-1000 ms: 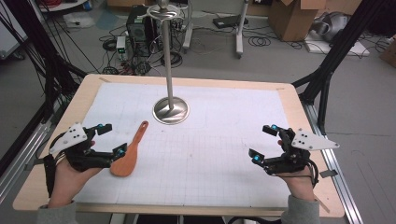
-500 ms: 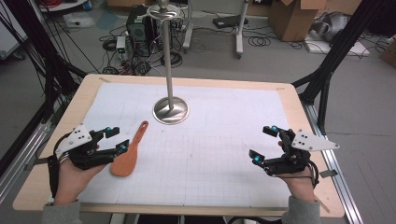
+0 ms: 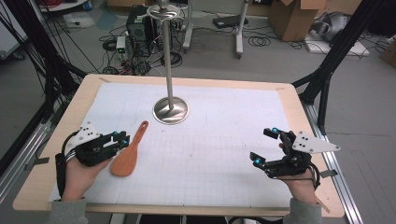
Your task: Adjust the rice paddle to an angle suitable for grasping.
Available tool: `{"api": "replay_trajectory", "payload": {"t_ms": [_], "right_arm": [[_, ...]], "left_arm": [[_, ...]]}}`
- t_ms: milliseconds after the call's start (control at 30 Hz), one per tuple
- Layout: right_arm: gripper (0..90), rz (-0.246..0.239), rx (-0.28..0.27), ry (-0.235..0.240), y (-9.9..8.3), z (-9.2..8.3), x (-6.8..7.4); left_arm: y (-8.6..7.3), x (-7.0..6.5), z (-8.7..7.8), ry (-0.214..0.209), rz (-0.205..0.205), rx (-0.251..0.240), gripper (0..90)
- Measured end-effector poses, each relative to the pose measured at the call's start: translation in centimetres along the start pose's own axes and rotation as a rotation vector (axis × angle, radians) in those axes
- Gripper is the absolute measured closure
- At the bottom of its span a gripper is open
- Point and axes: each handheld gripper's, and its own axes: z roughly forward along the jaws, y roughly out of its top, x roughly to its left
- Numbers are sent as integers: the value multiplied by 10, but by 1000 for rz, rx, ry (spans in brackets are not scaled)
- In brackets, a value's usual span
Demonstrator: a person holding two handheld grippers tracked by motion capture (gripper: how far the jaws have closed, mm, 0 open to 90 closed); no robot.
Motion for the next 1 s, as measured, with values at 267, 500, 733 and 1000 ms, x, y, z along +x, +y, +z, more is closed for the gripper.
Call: {"api": "replay_trajectory", "payload": {"t_ms": [267,500,733,1000], "right_arm": [[56,3,8,-12,-3,-10,2],[56,2,5,-16,-5,-18,4],[56,11,9,-18,-7,-24,7],[56,9,13,-20,-9,-27,8]], "left_arm": [[-17,13,18,49,-16,88,875],[-27,23,32,69,-19,163,886],[-32,31,41,76,-30,194,886],[-35,41,47,88,-47,223,887]]}}
